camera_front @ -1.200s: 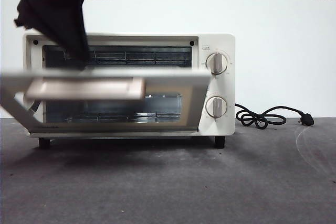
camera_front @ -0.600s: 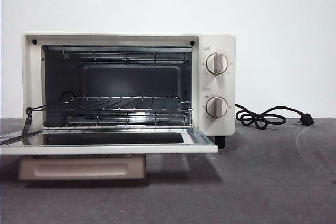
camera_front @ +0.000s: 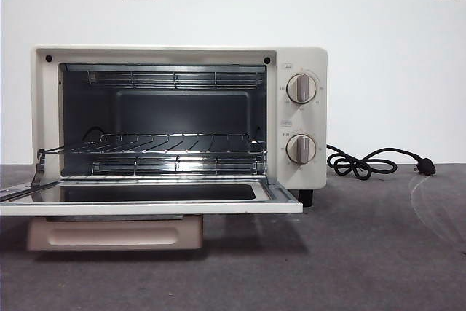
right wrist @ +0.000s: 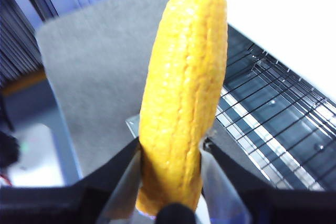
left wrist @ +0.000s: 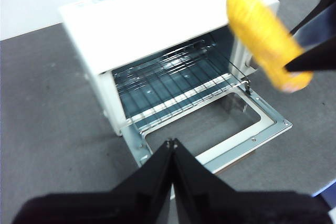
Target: Take the corn from the table,put the corn in the oven
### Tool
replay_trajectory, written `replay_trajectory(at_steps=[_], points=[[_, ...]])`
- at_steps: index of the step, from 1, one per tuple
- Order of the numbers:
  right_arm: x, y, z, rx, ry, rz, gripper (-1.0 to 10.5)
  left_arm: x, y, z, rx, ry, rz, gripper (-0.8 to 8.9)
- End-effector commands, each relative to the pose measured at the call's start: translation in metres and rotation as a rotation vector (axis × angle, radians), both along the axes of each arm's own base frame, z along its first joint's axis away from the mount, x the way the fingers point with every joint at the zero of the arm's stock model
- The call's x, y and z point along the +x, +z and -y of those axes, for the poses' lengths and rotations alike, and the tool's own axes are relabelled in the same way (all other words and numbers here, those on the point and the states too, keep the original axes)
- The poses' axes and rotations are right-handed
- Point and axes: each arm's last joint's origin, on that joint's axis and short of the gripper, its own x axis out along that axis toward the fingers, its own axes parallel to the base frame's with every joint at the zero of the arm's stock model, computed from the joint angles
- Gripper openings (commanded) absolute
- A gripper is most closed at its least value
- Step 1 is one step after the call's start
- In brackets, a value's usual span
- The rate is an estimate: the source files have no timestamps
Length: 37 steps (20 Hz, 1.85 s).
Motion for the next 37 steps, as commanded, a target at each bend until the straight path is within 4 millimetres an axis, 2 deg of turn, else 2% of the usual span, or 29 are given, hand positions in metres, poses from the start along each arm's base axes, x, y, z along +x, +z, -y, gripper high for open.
replay_trajectory(at_steps=[1, 7, 12, 22, 29, 33, 36, 37], points=[[0.006, -0.017, -0.016, -0.095, 0.039, 0.08, -0.1, -0.01, -0.004, -0.009, -0.04, 0.028, -0.009, -0.06], [0.021, -0.058, -0.047, -0.317, 0.034, 0.258, -0.1, -0.024, -0.01, -0.024, -0.066, 0.072, -0.019, -0.06], [0.037, -0.084, -0.063, -0.458, -0.023, 0.408, -0.1, -0.026, -0.013, -0.026, -0.062, 0.085, -0.044, -0.06], [0.06, -0.109, -0.08, -0.644, -0.092, 0.665, -0.1, -0.026, -0.013, -0.026, -0.061, 0.085, -0.045, -0.06], [0.077, -0.122, -0.079, -0.718, -0.076, 0.727, -0.1, -0.026, -0.014, -0.026, -0.058, 0.085, -0.048, -0.06], [0.095, -0.126, -0.067, -0.749, -0.11, 0.705, 0.1, -0.026, -0.014, -0.026, -0.057, 0.085, -0.049, -0.06], [0.101, -0.128, -0.061, -0.758, -0.105, 0.679, 1.1, -0.026, -0.014, -0.026, -0.056, 0.085, -0.051, -0.06], [0.102, -0.129, -0.06, -0.763, -0.106, 0.674, 1.1, -0.026, -0.014, -0.026, -0.055, 0.085, -0.051, -0.06]])
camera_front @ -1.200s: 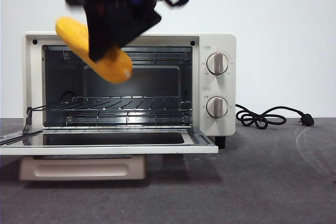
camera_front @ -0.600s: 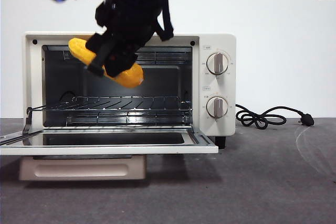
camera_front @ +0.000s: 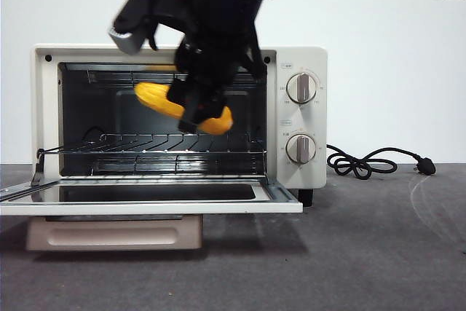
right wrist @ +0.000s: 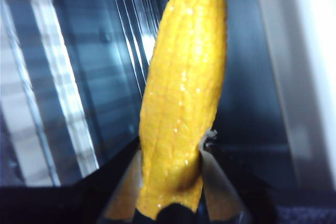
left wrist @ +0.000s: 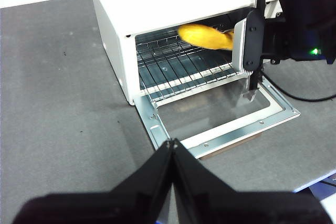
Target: Take the corn from the table,put the corn in the oven
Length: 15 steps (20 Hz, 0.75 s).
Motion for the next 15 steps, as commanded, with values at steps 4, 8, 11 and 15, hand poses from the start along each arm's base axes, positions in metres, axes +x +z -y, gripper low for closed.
replay_trajectory(at_steps=[4, 8, 11, 15], points=[[0.0001, -0.0062, -0.0028, 0.023, 0.012, -0.033, 3.0, -0.0004, -0.0012, -0.0004, -0.008, 0.002, -0.003, -0.06], [-0.0001, -0.0063, -0.0028, 0.061, -0.011, -0.047, 3.2, -0.0005, -0.0013, -0.0005, -0.007, 0.002, -0.004, -0.06], [-0.0004, -0.0064, -0.0031, 0.065, -0.005, -0.052, 3.2, -0.0005, -0.0013, -0.0005, -0.007, 0.002, -0.004, -0.06], [-0.0006, -0.0065, -0.0037, 0.106, -0.006, -0.073, 5.0, -0.0005, -0.0013, -0.0004, -0.008, 0.002, -0.004, -0.06]])
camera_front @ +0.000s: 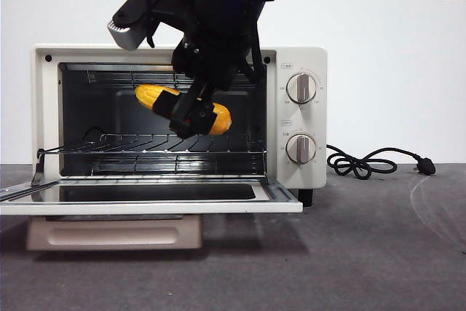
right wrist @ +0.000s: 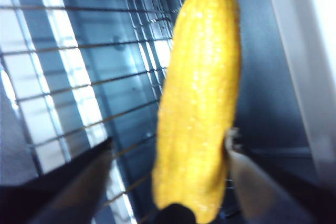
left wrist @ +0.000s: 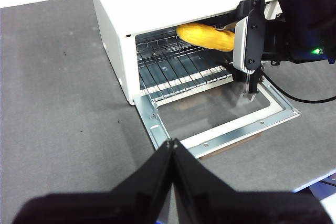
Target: Take the corn from the table,put the corn in the oven
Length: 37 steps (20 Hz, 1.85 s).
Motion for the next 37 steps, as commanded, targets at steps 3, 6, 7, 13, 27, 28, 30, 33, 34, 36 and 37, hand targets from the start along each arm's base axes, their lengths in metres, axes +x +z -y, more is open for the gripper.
replay_trajectory(at_steps=[3, 6, 7, 13, 27, 28, 30, 33, 34, 36, 37], points=[[0.001, -0.005, -0.002, 0.042, -0.026, -0.022, 5.1, 0.0, -0.001, 0.0, -0.007, 0.002, -0.003, -0.06], [-0.001, -0.005, -0.004, 0.056, -0.031, -0.025, 5.0, 0.0, -0.001, 0.0, -0.007, 0.002, -0.002, -0.06], [-0.003, -0.004, -0.006, 0.051, -0.036, -0.018, 5.0, 0.0, -0.001, 0.0, -0.008, 0.002, -0.002, -0.06], [-0.03, 0.001, -0.022, 0.083, -0.067, 0.002, 5.0, 0.003, 0.004, 0.002, -0.006, 0.005, 0.056, -0.06], [-0.128, 0.041, -0.019, 0.155, -0.06, -0.198, 2.2, 0.068, 0.019, 0.058, 0.327, 0.014, 0.147, -0.07], [-0.134, 0.047, -0.014, 0.16, -0.064, -0.211, 1.8, 0.073, 0.019, 0.063, 0.35, 0.006, 0.142, -0.08], [-0.143, 0.057, -0.005, 0.163, -0.069, -0.231, 1.2, 0.082, 0.017, 0.07, 0.386, -0.006, 0.128, -0.08], [-0.157, 0.075, 0.016, 0.163, -0.074, -0.265, 0.3, 0.094, 0.013, 0.079, 0.401, -0.035, 0.086, -0.08], [-0.161, 0.082, 0.023, 0.17, -0.069, -0.288, 0.0, 0.098, 0.012, 0.081, 0.395, -0.059, 0.065, -0.08], [-0.166, 0.093, 0.037, 0.196, -0.058, -0.343, -0.1, 0.105, 0.009, 0.082, 0.373, -0.098, 0.027, -0.09], [-0.169, 0.098, 0.044, 0.211, -0.048, -0.376, -0.1, 0.108, 0.007, 0.081, 0.359, -0.107, 0.008, -0.09]])
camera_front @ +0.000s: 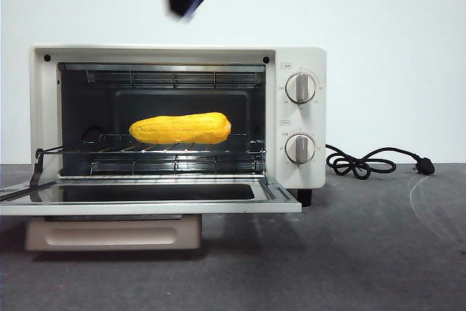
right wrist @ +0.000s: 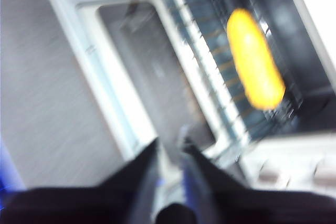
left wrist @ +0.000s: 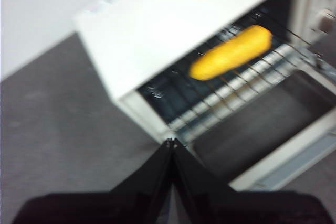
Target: Take the corn from the table,put the corn in the oven
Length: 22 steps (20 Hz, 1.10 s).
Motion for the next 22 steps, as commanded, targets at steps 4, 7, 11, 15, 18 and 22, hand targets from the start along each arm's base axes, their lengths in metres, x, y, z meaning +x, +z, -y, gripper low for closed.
replay_trajectory(at_steps=[4, 7, 11, 15, 18, 22], points=[[-0.008, 0.028, 0.035, 0.141, 0.017, -0.163, -0.1, 0.019, -0.017, -0.011, -0.1, -0.026, -0.093, -0.09], [-0.003, 0.038, 0.053, 0.201, 0.018, -0.239, -0.1, 0.029, -0.04, -0.023, -0.175, -0.009, -0.187, -0.08], [0.009, 0.043, 0.074, 0.251, -0.025, -0.331, -0.1, 0.041, -0.079, -0.044, -0.313, 0.023, -0.311, -0.09], [0.029, 0.041, 0.093, 0.275, -0.089, -0.445, -0.1, 0.044, -0.114, -0.071, -0.534, 0.048, -0.383, -0.09], [0.047, 0.038, 0.111, 0.315, -0.111, -0.582, -0.1, 0.043, -0.137, -0.095, -0.706, 0.109, -0.399, -0.09], [0.068, 0.036, 0.138, 0.436, -0.066, -0.764, -0.1, 0.057, -0.164, -0.12, -0.838, 0.232, -0.451, -0.09]])
